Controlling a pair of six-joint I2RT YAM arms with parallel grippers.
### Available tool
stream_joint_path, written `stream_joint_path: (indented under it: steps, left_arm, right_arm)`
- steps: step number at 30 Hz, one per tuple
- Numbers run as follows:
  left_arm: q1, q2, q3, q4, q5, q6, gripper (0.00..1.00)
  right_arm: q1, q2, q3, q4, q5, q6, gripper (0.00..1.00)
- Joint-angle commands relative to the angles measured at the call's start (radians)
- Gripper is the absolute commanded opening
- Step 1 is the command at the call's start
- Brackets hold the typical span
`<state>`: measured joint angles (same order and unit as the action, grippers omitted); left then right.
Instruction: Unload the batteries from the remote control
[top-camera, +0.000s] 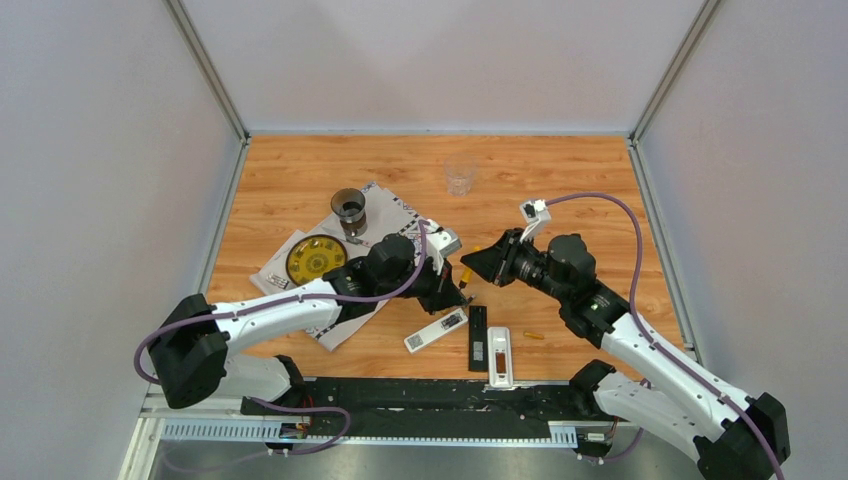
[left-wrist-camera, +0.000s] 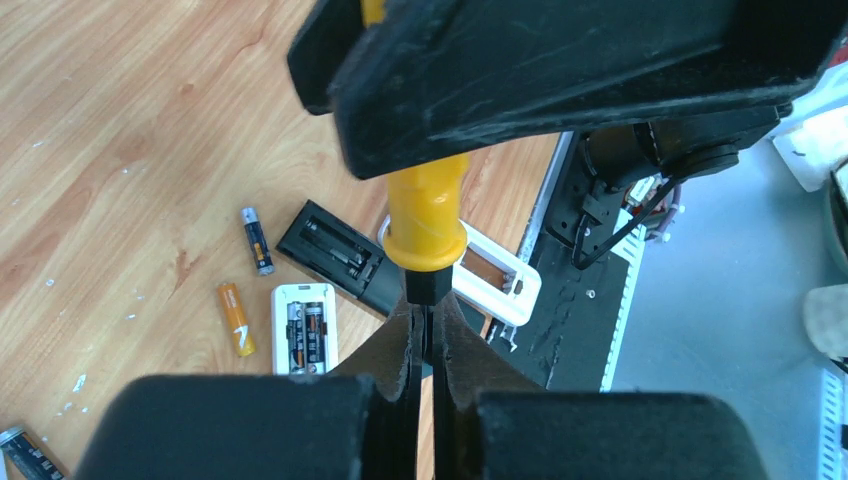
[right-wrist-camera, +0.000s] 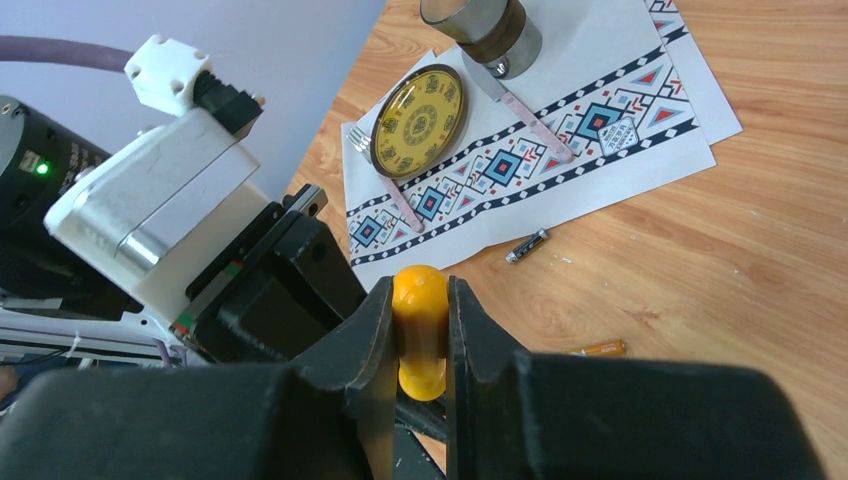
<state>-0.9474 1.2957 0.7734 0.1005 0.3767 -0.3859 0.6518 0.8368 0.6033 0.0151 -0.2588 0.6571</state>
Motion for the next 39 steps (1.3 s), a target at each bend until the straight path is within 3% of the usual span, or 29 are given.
stream_joint_path:
  steps: [1, 4, 7, 8, 10, 11, 12, 18, 24, 25, 26, 30, 34, 39]
  left_arm:
    - [0.007, -0.085, -0.008, 0.004, -0.091, 0.053, 0.00]
    - [0.007, -0.142, -0.019, -0.048, -0.159, 0.093, 0.00]
    - [0.007, -0.200, -0.026, -0.094, -0.226, 0.130, 0.00]
    - [0.007, -0.231, -0.031, -0.120, -0.245, 0.146, 0.00]
    - [0.007, -0.265, -0.052, -0.136, -0.259, 0.160, 0.00]
    - [0.007, -0.300, -0.062, -0.136, -0.266, 0.174, 0.00]
    - [0.007, -0.317, -0.069, -0.139, -0.272, 0.179, 0.00]
    - [0.007, -0.430, -0.092, -0.234, -0.320, 0.240, 0.00]
    - [0.006, -0.463, -0.074, -0.338, -0.329, 0.286, 0.00]
    - [0.006, -0.464, -0.074, -0.347, -0.326, 0.286, 0.00]
    - [0.006, -0.463, -0.074, -0.349, -0.315, 0.285, 0.00]
    - [0.006, -0.463, -0.077, -0.344, -0.294, 0.272, 0.00]
    - [0.006, -0.461, -0.075, -0.335, -0.268, 0.266, 0.00]
    - [0.006, -0.460, -0.068, -0.347, -0.252, 0.266, 0.00]
  right_arm:
    - [0.006, -0.019, 0.047, 0.014, -0.026, 0.024, 0.05]
    - [0.006, -0.012, 0.062, 0.013, -0.051, 0.018, 0.22]
    - [0.006, -0.004, 0.085, 0.010, -0.079, 0.007, 0.53]
    - [0.006, -0.002, 0.092, 0.006, -0.098, 0.004, 0.70]
    - [0.005, -0.001, 0.102, 0.009, -0.115, 0.001, 0.85]
    - [0.006, -0.001, 0.107, 0.017, -0.134, 0.001, 0.98]
    - [0.006, -0.001, 0.110, 0.025, -0.144, 0.001, 1.00]
    - [0.020, 0.038, 0.154, 0.085, -0.240, 0.013, 1.00]
    - [0.081, 0.113, 0.213, 0.103, -0.204, 0.009, 0.98]
    - [0.100, 0.137, 0.236, 0.105, -0.201, 0.003, 0.95]
    - [0.107, 0.148, 0.246, 0.099, -0.182, -0.005, 0.84]
    - [0.131, 0.188, 0.280, 0.072, -0.128, -0.025, 0.62]
    - [0.134, 0.218, 0.286, 0.046, -0.093, -0.036, 0.59]
    - [0.141, 0.246, 0.282, 0.062, -0.122, -0.034, 0.45]
